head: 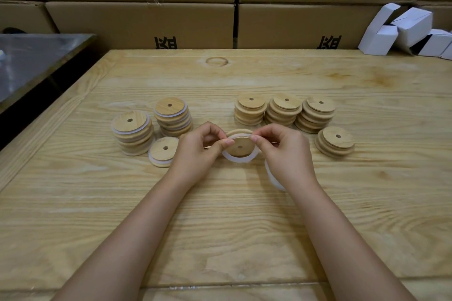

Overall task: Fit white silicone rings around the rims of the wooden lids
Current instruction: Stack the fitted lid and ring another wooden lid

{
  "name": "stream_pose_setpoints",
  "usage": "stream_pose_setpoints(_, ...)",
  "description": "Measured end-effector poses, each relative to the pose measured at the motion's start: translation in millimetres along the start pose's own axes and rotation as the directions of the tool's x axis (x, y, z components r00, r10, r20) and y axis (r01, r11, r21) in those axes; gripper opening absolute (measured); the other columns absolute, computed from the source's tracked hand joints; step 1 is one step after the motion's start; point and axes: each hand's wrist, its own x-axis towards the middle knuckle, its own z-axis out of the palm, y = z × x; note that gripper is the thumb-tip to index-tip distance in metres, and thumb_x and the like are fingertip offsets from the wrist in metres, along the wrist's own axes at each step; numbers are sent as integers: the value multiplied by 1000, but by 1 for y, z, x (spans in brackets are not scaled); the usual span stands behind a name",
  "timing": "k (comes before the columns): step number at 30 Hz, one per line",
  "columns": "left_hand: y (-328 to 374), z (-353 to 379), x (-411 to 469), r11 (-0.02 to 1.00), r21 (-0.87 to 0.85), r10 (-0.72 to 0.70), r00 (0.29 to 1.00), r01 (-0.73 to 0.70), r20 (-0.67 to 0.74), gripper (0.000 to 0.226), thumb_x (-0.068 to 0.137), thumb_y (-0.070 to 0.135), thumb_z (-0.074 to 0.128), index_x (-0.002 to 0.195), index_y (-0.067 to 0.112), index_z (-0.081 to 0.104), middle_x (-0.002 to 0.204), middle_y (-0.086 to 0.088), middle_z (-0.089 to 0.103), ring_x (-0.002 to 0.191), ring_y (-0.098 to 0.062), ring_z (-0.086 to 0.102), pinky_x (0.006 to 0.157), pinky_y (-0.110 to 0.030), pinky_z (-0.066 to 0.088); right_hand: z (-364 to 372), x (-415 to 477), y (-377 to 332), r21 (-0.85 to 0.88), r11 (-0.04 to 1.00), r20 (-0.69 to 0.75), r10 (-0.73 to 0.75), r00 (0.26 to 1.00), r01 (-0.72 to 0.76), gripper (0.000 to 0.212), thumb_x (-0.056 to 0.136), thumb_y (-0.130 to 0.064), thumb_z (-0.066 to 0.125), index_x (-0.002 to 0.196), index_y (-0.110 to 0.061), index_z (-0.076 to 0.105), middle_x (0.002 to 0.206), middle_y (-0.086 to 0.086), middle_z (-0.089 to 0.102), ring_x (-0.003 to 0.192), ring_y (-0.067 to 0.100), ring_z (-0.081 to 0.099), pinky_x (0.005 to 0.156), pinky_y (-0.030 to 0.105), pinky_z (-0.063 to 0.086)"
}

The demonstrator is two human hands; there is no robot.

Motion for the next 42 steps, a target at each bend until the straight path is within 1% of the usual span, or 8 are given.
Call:
stream_pose_setpoints(7,3,2,1,996,-67,-60,998,58,-26,17,84,-1,64,76,14,61,80,4,69,74,1,67,66,-11,49,0,1,2,10,1000,2,10,1000,-10,9,84,-19,68,77,-24,69,74,-15,68,74,-1,62,69,15,48)
stream_pose_setpoints(12,4,0,4,943,-260,-205,978,209,42,15,85,-9,58,77,3,59,83,-8,68,71,-4,68,63,-16,53,0,0,0,13,1000,-5,4,1000,-4,12,84,-19,68,74,-26,67,73,-15,67,73,-1,61,67,14,47)
stream_pose_setpoints(20,1,-1,2,985,-148,-88,996,92,34,15,82,-2,66,78,11,59,82,1,69,75,-6,68,70,-19,54,2,-1,-1,-5,1000,-29,5,1000,-5,9,84,-17,67,77,-22,68,71,-15,65,72,2,60,67,15,46)
stream_pose_setpoints(26,0,0,1,981,-166,-77,987,100,138,31,82,1,68,99,24,56,84,3,71,80,-8,69,71,-17,52,5,-3,-3,-40,998,-30,-53,998,51,6,84,-16,67,80,-20,69,71,-16,64,73,1,59,67,13,43)
stream_pose_setpoints(29,-3,4,2,1000,2,-12,988,12,156,22,85,5,64,94,25,62,90,9,71,86,-2,67,77,-20,52,6,-4,-5,-65,993,-25,-100,995,98,4,84,-16,67,82,-18,69,76,-9,68,75,3,59,69,16,45)
stream_pose_setpoints(33,-5,3,3,999,-31,-21,989,26,146,18,88,4,61,91,21,62,90,6,70,85,-3,66,78,-20,51,7,-4,-3,-70,994,-35,-90,995,88,2,84,-19,68,84,-18,69,78,-10,68,77,6,62,74,23,48)
stream_pose_setpoints(38,-4,3,3,994,-105,9,993,3,118,25,87,-1,59,91,23,62,86,13,70,86,-1,66,75,-15,50,6,-1,-2,93,995,-56,51,997,-45,9,81,-22,71,74,-26,66,73,-14,67,71,1,61,67,17,48)
stream_pose_setpoints(42,-2,4,2,990,-139,37,994,-23,99,28,87,-4,58,91,23,62,88,11,69,86,-1,66,76,-15,49,1,1,-3,250,961,-25,132,991,-122,13,81,-16,71,71,-24,68,76,-7,70,76,7,65,76,22,51)
